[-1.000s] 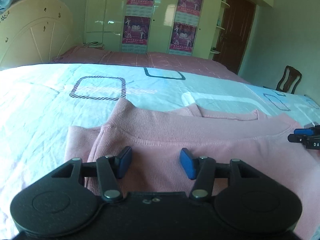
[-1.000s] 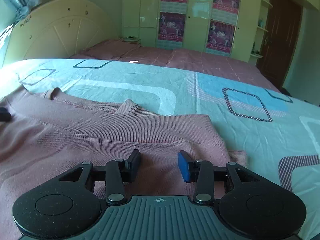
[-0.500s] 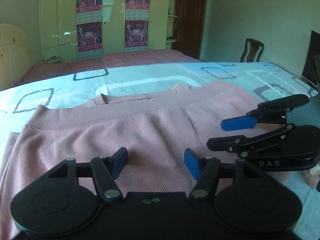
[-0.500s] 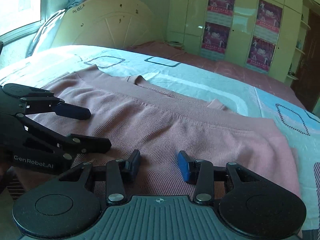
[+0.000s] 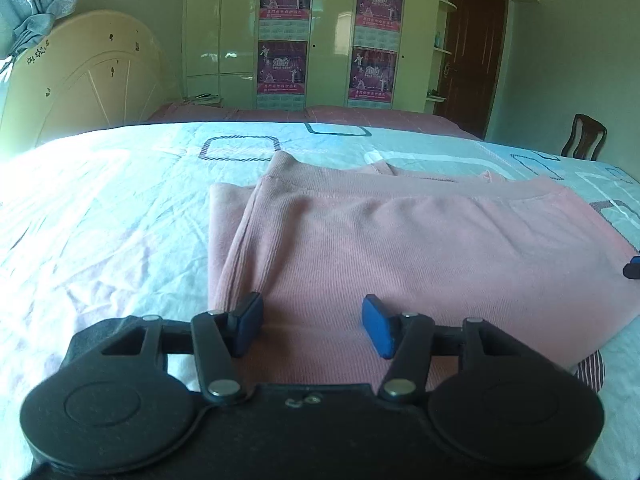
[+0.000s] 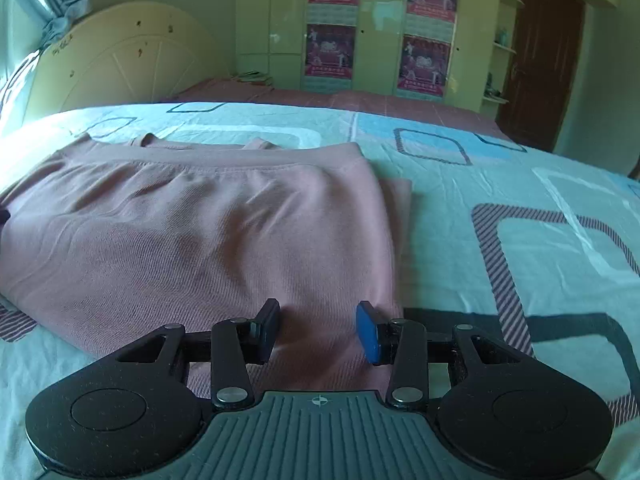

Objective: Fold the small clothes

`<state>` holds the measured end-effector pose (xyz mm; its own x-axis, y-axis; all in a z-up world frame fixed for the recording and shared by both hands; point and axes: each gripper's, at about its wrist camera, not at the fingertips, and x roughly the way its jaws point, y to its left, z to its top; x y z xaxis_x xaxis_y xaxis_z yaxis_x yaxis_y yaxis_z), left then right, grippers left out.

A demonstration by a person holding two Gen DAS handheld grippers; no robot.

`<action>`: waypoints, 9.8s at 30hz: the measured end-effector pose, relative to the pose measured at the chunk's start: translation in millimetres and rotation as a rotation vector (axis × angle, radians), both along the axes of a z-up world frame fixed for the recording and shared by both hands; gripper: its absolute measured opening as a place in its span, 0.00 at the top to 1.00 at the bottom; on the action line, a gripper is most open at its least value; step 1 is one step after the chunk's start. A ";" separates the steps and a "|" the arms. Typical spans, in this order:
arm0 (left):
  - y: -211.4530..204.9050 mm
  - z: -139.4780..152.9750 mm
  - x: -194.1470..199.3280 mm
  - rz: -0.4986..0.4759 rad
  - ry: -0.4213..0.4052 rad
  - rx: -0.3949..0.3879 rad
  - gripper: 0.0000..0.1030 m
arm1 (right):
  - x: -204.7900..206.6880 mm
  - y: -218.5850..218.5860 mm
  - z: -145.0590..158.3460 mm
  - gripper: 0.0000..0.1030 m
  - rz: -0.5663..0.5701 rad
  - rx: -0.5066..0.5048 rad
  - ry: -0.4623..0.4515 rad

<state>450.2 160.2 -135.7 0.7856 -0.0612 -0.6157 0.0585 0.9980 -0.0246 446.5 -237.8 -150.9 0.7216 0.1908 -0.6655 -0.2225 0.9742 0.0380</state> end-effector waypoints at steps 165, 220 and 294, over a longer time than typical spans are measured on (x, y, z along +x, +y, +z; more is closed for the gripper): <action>-164.1 0.7 100.6 -0.071 0.241 -0.310 0.57 | 95.9 -47.3 4.5 0.56 0.100 0.474 0.264; -215.9 7.7 108.0 -0.246 0.125 -0.053 0.61 | 61.4 -43.7 37.5 0.80 0.177 0.133 0.101; -151.4 -9.7 95.4 0.019 0.291 -0.513 0.28 | 82.0 -135.2 5.1 0.48 0.065 0.648 0.334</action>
